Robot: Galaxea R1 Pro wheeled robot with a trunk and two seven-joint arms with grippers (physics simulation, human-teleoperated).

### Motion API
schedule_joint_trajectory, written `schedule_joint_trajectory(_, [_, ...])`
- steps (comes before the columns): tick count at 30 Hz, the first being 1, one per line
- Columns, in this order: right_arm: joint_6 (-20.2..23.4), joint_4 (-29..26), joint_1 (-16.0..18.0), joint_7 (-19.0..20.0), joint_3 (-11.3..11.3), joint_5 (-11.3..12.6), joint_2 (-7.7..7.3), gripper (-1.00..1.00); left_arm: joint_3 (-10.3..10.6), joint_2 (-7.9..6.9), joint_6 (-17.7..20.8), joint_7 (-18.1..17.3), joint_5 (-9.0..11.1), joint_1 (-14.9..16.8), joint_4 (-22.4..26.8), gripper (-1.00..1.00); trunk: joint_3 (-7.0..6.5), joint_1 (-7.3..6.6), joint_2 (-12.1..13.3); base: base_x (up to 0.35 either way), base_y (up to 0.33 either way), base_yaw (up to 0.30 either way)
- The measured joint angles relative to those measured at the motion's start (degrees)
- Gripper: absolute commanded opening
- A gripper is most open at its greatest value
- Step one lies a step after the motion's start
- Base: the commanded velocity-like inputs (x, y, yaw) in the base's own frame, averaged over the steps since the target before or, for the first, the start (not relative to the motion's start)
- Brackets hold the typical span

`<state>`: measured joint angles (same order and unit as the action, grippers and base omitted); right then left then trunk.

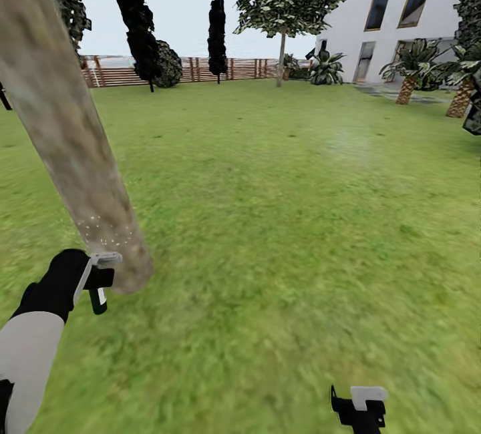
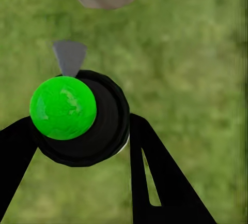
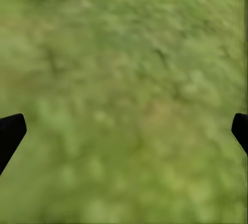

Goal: In the garden, pick up the pesticide atomizer on the floor and spray pesticide onto both trees until each tree trunk is fully covered.

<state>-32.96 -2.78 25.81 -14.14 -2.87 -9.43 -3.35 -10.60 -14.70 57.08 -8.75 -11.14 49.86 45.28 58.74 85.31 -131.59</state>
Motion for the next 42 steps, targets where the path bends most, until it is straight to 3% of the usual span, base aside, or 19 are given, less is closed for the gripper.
schedule_joint_trajectory(7, [0.0, 0.0, 0.0, -0.1, 0.0, 0.0, 0.01, 1.0, -0.2, -0.14, 0.4, 0.1, -0.1, 1.2, 1.0, -1.0, 0.0, 0.0, 0.0, 0.0, -0.081, 0.234])
schedule_joint_trajectory(11, [0.0, 0.0, 0.0, -0.1, 0.0, 0.0, 0.01, 1.0, -0.1, 0.1, 0.5, 3.8, 0.0, 3.1, 1.0, -1.0, 0.0, 0.0, 0.0, 0.0, 0.0, 0.276])
schedule_joint_trajectory(14, [0.0, 0.0, 0.0, -0.1, 0.0, 0.0, 0.01, 1.0, -0.2, 0.13, 0.5, 4.2, 0.3, 3.3, 1.0, -1.0, 0.0, -0.01, 0.0, 0.138, 0.0, 0.253])
schedule_joint_trajectory(27, [0.0, 0.0, 0.0, 0.0, 0.0, -0.1, -0.21, 1.0, -0.2, 0.7, 0.5, 4.1, 0.6, 3.8, 1.2, -1.0, 0.0, -0.03, 0.0, 0.33, -0.013, 0.009])
schedule_joint_trajectory(42, [0.0, 0.0, 0.0, 0.0, 0.0, -0.1, -0.14, 1.0, -0.3, 0.7, 0.5, 4.1, 0.6, 3.2, 1.2, -1.0, 0.0, 0.0, 0.0, 0.18, -0.21, 0.0])
